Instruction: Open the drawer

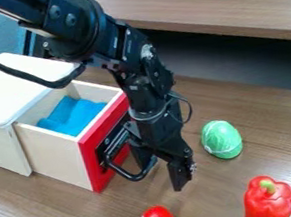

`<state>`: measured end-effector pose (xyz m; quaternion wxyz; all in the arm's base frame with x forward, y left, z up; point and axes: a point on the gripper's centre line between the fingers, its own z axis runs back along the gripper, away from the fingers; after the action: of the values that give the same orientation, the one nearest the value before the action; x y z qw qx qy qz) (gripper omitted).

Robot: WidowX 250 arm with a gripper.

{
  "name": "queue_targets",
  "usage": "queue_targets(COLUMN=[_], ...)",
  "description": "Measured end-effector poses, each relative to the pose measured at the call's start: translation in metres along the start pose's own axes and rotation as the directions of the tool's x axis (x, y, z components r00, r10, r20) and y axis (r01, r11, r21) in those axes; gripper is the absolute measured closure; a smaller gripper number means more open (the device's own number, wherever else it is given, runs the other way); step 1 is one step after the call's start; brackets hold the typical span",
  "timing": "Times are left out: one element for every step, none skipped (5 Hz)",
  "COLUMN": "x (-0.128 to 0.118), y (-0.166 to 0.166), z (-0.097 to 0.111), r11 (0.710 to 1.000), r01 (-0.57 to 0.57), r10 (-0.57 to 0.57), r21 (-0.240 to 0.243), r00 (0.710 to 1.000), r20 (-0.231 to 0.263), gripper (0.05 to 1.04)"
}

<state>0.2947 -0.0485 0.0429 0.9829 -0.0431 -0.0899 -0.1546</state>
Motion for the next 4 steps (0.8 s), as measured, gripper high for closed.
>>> queue_targets(x=[0.001, 0.000, 0.005, 0.011], y=[-0.001, 0.000, 0.010, 0.009], z=[0.003, 0.018, 0.052, 0.084], r11=[1.000, 1.000, 0.994, 0.992], r01=[-0.002, -0.011, -0.042, -0.039], r10=[0.002, 0.010, 0.036, 0.028], r21=[0.001, 0.021, 0.101, 0.118], r00=[1.000, 1.000, 0.998, 0.995], r20=[0.007, 0.021, 0.057, 0.099], gripper=[0.085, 0.085, 0.085, 0.085])
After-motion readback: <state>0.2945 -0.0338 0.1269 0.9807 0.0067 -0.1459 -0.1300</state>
